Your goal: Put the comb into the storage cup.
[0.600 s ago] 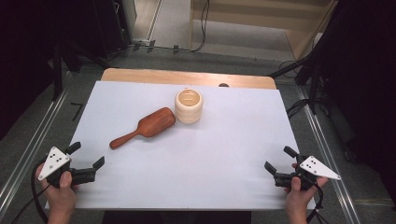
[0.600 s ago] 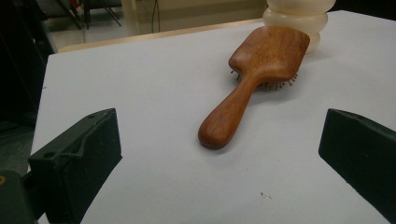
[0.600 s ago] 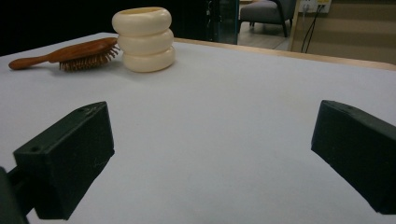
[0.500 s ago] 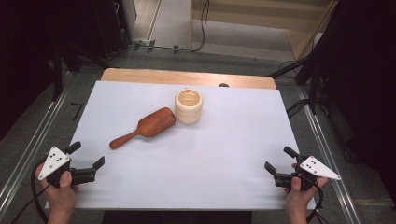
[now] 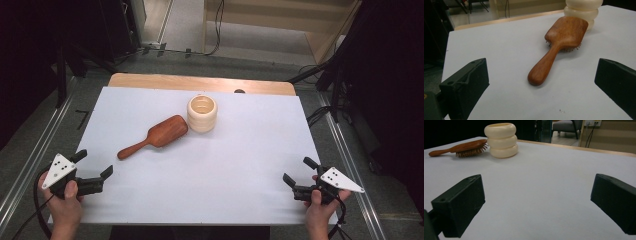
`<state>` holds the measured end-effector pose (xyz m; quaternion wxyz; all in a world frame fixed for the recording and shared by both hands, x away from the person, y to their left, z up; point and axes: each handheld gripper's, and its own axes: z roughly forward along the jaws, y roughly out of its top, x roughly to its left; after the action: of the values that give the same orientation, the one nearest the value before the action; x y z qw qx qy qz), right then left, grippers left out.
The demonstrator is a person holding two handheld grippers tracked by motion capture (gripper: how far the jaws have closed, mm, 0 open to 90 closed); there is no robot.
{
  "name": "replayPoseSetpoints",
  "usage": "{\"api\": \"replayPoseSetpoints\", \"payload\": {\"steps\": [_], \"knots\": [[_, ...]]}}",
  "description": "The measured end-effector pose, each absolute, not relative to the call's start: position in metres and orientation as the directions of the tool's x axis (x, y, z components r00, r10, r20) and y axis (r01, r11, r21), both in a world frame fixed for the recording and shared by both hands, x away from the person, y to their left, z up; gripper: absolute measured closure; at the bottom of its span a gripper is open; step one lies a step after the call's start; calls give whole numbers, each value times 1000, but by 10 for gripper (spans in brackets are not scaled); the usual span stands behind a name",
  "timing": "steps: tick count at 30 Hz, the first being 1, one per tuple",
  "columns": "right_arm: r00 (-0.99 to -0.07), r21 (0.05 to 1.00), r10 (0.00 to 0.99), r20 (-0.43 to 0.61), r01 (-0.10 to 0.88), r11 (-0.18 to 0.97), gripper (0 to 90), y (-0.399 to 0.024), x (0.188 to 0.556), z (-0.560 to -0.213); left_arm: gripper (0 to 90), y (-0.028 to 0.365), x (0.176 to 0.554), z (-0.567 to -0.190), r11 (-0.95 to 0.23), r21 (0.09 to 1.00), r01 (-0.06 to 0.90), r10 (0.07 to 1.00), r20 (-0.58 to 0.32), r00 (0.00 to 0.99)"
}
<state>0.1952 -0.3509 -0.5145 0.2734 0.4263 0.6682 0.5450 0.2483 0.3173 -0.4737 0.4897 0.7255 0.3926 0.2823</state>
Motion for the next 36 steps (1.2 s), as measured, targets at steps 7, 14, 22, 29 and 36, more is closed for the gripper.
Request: {"api": "replayPoseSetpoints", "payload": {"steps": [7,14,22,29,36], "knots": [[-487,962,867,104,270,36,0,-352,195,-515,0,305,255,-463,-221,933,285,831,27,556],[-489,962,866,108,270,33,0,-352,195,-515,0,297,263,-454,-225,931,286,827,28,561],[-490,962,865,110,271,31,0,-352,195,-515,0,292,273,-444,-233,931,281,832,41,554],[-492,962,863,111,272,31,0,-352,195,-515,0,282,283,-434,-252,927,276,812,47,582],[-492,961,864,112,273,31,0,-352,195,-515,0,275,292,-429,-275,919,281,798,55,600]]}}
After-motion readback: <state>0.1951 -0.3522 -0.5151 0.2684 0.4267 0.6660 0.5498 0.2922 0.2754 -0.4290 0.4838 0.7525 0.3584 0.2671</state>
